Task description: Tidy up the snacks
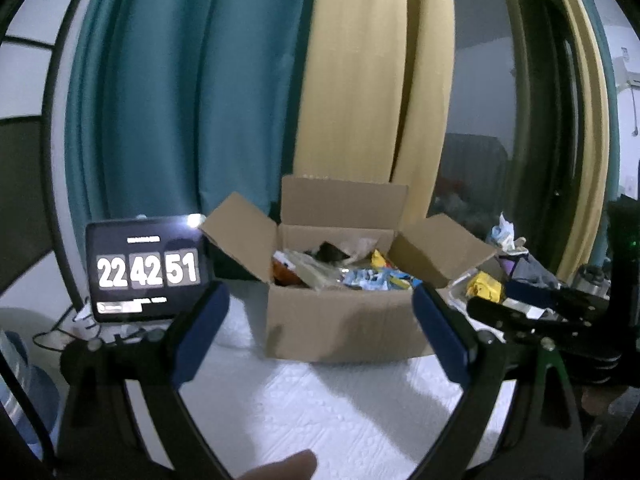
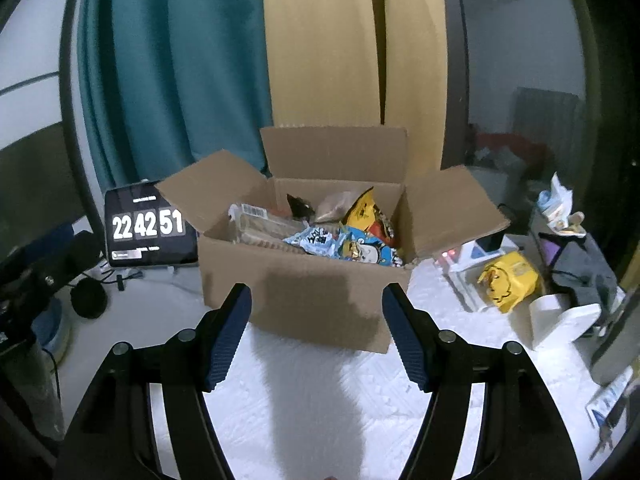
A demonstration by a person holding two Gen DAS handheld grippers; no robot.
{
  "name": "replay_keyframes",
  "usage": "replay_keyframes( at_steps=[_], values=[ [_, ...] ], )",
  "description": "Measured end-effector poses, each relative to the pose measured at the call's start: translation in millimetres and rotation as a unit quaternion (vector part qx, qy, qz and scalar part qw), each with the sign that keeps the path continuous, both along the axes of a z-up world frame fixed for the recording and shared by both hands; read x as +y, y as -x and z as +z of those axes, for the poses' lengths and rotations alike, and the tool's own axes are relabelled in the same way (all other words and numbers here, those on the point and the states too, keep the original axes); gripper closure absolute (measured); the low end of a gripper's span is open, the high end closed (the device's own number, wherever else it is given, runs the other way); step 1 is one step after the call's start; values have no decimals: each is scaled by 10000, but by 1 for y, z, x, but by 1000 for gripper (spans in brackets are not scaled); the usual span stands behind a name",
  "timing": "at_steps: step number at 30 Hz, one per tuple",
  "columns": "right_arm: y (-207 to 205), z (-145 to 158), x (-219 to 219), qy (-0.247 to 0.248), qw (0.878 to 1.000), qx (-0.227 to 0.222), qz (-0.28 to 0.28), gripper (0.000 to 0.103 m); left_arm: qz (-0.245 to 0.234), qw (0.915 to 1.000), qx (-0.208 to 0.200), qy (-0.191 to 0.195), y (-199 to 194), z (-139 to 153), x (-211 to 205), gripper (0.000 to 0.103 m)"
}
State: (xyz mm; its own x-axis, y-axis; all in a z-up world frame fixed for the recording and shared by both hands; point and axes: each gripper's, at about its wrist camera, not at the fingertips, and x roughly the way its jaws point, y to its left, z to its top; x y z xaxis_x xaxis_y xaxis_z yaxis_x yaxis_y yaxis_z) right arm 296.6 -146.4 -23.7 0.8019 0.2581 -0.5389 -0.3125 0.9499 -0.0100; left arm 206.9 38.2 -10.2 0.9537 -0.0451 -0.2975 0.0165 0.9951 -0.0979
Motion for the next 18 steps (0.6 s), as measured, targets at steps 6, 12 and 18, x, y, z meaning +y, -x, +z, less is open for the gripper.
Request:
replay_keyframes(
  at_steps=[6,12,18],
  values=[
    [36,22,-3,-38,9996,-293,19,32,39,9997,-214,-141,30,13,-10,9],
    [69,45,-5,-75,9980,-621,30,30,85,9984,-508,-237,63,28,-16,9],
    [97,61,-7,-106,9961,-872,63,28,36,9971,-708,-291,92,40,-21,9]
  ],
)
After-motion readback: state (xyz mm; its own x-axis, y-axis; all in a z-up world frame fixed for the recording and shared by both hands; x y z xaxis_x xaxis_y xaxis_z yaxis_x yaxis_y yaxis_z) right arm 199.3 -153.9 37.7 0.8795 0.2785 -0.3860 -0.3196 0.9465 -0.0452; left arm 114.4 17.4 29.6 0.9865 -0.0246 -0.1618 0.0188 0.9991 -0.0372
